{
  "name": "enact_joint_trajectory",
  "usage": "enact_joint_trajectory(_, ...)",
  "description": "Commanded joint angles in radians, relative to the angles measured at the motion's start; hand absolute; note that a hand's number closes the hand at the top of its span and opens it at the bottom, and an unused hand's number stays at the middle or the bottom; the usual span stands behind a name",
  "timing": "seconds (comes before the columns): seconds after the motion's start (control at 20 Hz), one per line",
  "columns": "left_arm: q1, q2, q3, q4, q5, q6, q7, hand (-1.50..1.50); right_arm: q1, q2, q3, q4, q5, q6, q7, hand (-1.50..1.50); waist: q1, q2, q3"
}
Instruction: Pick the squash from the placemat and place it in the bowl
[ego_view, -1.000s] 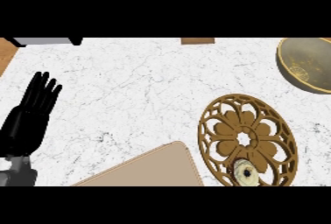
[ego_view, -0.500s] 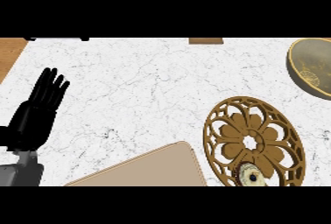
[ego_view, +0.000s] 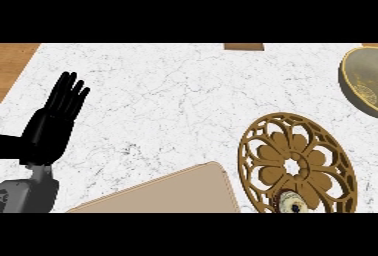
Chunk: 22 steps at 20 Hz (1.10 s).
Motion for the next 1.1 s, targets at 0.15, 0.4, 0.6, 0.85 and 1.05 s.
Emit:
enact_joint_trajectory(0.15,-0.031,-0.001,0.008,0.007,0.004,-0.01,0.011,0.0,-0.206,0.104,0.014,0.276,0.094,-0.038,-0.062,1.5,0.027,0.011,0.002)
enact_joint_trajectory(0.4,-0.017,-0.031,-0.046,-0.043,-0.033,0.007,0.017,0.0,-0.27,0.14,0.055,0.385,0.179,-0.093,-0.073,1.5,0.041,0.017,0.004)
enact_joint_trajectory(0.6,-0.045,-0.032,-0.039,-0.015,-0.016,-0.014,0.01,0.0,-0.286,0.184,0.142,0.431,0.277,-0.101,-0.029,1.5,0.063,0.031,0.004)
enact_joint_trajectory(0.85,-0.07,0.008,0.011,-0.002,0.005,-0.025,0.028,0.0,-0.307,0.252,0.115,0.549,0.252,-0.015,0.026,-1.5,0.063,0.032,0.005)
enact_joint_trajectory(1.05,-0.057,-0.02,-0.019,0.004,-0.008,-0.027,0.01,0.0,-0.334,0.249,0.092,0.56,0.228,0.078,-0.083,-1.5,0.061,0.035,0.008)
